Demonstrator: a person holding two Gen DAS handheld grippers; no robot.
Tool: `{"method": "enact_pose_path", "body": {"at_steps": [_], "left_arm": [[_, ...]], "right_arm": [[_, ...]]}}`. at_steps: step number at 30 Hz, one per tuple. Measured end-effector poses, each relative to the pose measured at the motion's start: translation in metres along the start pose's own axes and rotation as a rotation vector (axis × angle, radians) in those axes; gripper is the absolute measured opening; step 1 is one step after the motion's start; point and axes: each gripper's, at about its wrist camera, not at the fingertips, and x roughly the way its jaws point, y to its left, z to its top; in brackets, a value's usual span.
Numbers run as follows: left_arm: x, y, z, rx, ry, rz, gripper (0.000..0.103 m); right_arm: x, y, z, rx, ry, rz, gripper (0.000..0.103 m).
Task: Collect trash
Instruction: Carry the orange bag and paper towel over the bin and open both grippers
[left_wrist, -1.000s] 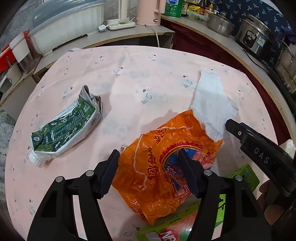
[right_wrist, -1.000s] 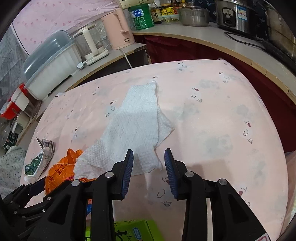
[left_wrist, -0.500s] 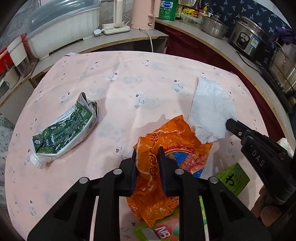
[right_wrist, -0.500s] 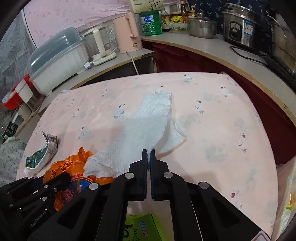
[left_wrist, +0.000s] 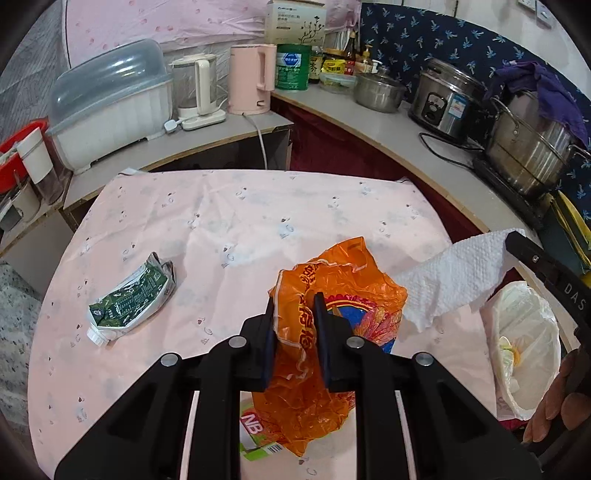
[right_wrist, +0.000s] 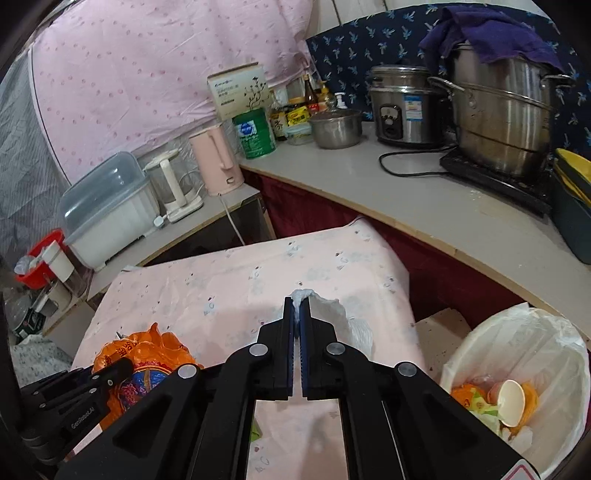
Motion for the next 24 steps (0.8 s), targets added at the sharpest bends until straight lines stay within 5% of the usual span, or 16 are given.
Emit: {"method": "enact_pose_path", "body": {"at_steps": [12,24], "left_arm": [[-0.039,-0.111,-0.012,0.163,-0.043,-0.104,0.018],[-0.035,-0.219,-0.047,0.310,0.019,-0.226,0.018]], "right_arm": [[-0.093,-0.102,-0.003,0.123,-0.112,-0.124,0.003],[-0.124,-0.181,-0.040,0.210,-0.086,-0.207,0.003]]}}
